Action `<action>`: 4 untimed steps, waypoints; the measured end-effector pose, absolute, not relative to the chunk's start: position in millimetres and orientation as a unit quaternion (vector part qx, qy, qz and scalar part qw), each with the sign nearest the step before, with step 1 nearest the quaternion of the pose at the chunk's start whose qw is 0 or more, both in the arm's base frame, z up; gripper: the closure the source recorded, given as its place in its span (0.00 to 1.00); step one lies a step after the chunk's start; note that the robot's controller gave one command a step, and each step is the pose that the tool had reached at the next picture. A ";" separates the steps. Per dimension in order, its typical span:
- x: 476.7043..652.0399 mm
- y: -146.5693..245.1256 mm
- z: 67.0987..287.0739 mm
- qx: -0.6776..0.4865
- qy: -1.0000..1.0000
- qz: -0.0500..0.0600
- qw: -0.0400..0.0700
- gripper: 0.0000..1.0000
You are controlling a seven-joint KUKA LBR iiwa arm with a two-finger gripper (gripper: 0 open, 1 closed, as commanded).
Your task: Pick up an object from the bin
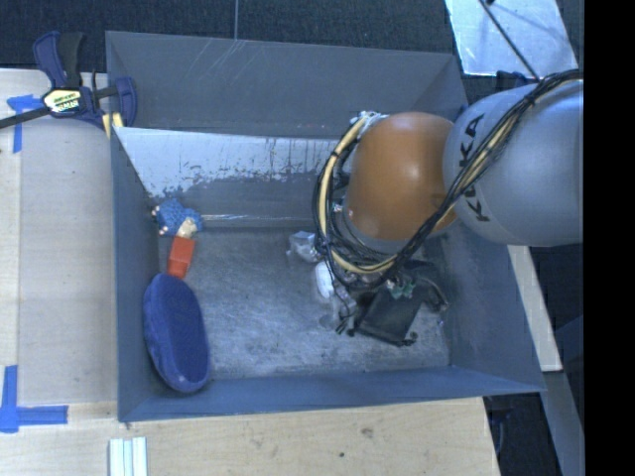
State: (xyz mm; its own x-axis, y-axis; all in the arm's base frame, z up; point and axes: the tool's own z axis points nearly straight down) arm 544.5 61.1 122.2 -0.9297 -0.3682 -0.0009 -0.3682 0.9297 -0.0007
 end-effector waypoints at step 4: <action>550.1 163.1 68.5 -0.352 0.936 0.000 0.002 0.00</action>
Offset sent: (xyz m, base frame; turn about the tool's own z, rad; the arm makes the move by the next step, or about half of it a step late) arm -0.0313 -0.0125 -0.0041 -0.1561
